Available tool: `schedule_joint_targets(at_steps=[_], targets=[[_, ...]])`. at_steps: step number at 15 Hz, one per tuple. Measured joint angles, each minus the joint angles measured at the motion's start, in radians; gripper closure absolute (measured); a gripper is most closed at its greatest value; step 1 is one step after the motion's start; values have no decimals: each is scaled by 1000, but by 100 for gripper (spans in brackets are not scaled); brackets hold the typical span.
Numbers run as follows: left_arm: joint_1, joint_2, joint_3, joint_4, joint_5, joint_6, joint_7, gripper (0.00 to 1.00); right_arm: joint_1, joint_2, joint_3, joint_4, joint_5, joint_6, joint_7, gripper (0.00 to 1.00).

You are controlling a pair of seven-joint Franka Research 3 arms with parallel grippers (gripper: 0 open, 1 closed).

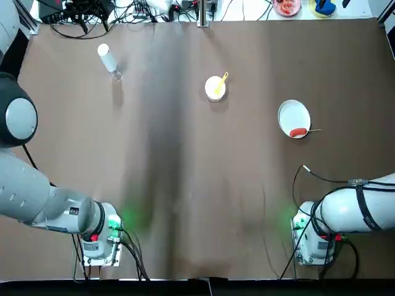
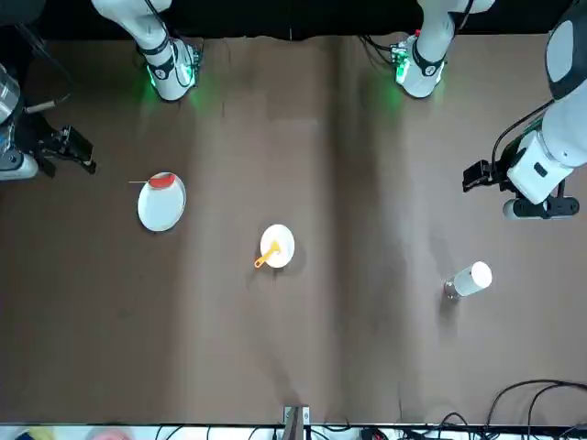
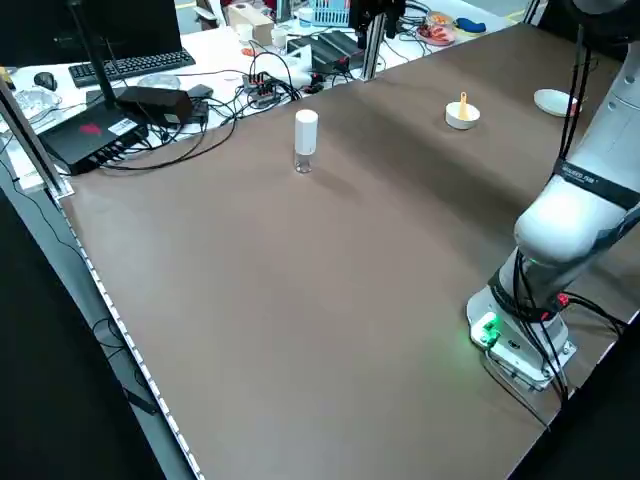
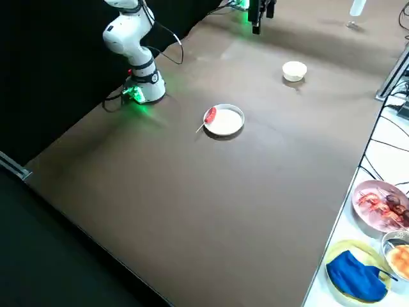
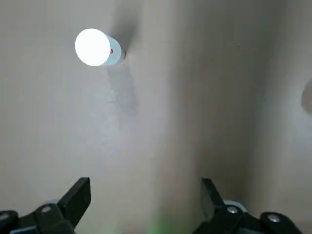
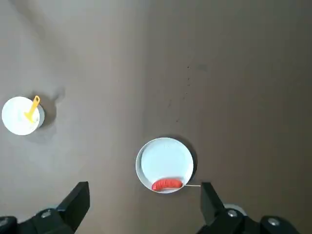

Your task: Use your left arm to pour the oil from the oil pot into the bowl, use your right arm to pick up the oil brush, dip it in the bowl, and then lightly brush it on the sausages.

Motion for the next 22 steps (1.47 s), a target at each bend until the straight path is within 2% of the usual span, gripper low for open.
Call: schedule_joint_targets(at_steps=[9, 15, 22], targets=[[0, 0, 0, 0, 0, 0, 0, 0, 0, 9, -1, 3, -5, -2, 4, 0], [0, 0, 0, 0, 0, 0, 0, 0, -1, 10, -2, -38, -6, 35, 8, 0], [0, 0, 0, 0, 0, 0, 0, 0, -1, 10, -1, -39, -7, 34, 7, 0]])
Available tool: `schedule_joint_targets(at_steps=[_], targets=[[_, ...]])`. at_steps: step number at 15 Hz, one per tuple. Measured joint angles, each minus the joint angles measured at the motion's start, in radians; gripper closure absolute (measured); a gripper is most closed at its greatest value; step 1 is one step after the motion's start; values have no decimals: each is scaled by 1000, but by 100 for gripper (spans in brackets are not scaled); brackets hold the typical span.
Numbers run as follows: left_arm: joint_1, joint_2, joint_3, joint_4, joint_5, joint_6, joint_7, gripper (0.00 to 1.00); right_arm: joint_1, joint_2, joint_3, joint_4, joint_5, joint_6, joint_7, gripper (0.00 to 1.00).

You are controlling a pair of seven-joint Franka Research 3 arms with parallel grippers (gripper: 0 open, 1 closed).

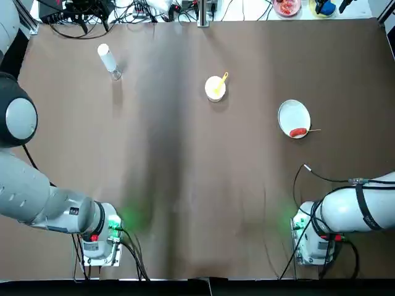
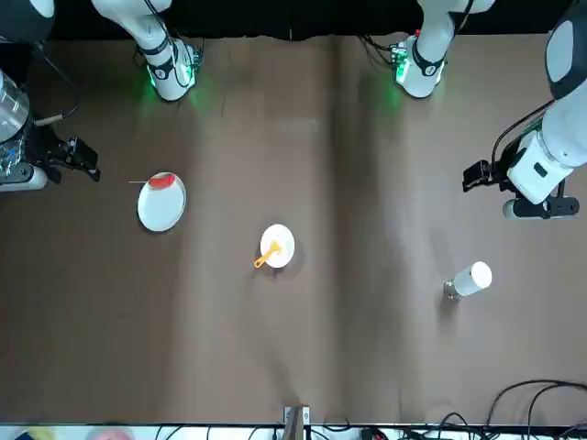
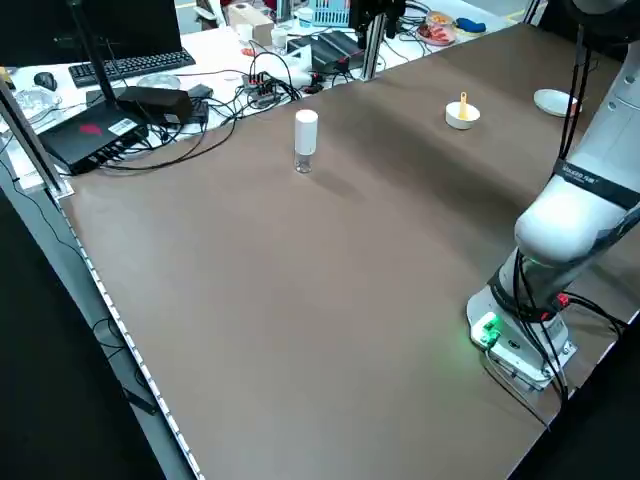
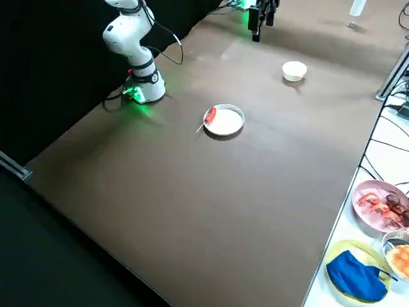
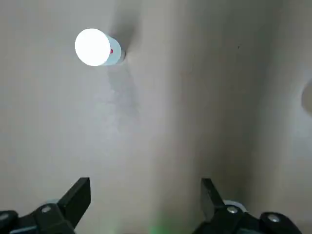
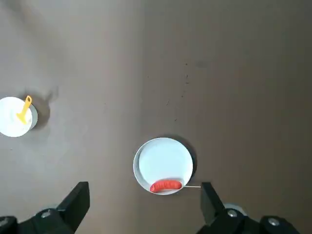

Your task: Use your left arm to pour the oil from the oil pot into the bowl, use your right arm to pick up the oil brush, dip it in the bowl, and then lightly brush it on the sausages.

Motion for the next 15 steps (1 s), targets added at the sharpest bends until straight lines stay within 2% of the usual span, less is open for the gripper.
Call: schedule_joint_targets(at_steps=[15], targets=[[0, 0, 0, 0, 0, 0, 0, 0, 2, 0, 2, -4, 0, -18, -25, 0]])
